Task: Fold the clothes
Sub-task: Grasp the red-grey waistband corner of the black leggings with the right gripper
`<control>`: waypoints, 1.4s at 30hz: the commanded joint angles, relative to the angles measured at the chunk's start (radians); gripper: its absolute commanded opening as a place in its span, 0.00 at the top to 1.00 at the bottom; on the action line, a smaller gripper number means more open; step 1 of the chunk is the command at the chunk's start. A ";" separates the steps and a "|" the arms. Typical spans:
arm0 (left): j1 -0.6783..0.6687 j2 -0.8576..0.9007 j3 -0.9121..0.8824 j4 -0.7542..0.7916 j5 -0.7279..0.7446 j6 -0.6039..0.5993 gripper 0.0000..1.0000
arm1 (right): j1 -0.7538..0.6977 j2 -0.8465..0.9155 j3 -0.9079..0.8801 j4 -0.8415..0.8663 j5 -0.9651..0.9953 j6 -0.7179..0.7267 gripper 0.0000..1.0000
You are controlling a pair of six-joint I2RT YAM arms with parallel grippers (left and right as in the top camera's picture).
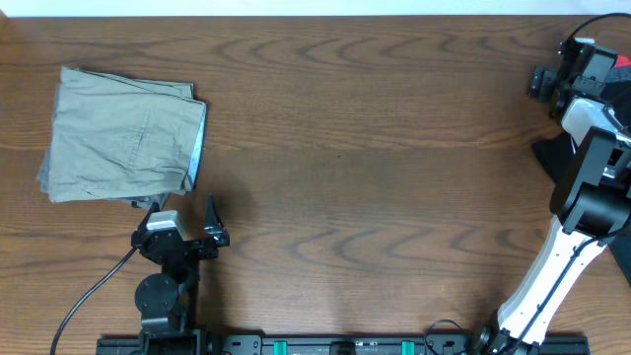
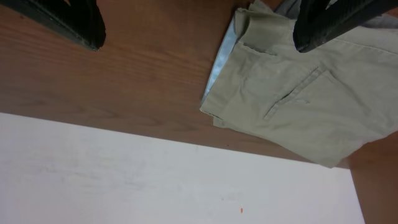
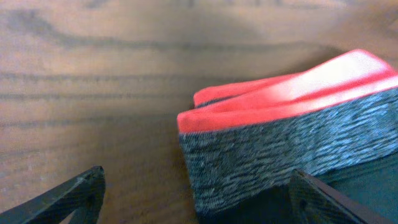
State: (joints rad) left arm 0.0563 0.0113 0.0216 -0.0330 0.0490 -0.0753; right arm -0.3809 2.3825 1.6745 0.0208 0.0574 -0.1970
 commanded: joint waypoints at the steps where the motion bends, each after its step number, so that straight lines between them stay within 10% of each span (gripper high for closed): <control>1: 0.004 -0.001 -0.017 -0.037 -0.016 -0.005 0.02 | 0.002 0.011 0.013 0.019 -0.005 -0.010 0.11; 19: 0.004 -0.001 -0.017 -0.037 -0.016 -0.005 0.02 | -0.005 0.071 0.013 0.043 0.026 -0.005 0.35; 32: 0.004 -0.001 -0.017 -0.037 -0.016 -0.005 0.02 | -0.004 0.051 0.077 -0.026 0.058 0.107 0.99; 42: 0.004 -0.001 -0.017 -0.037 -0.016 -0.005 0.02 | 0.029 -0.094 0.144 -0.151 0.058 0.106 0.99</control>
State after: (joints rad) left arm 0.0563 0.0113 0.0216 -0.0330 0.0486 -0.0753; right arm -0.3782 2.3959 1.7824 -0.1200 0.1223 -0.1097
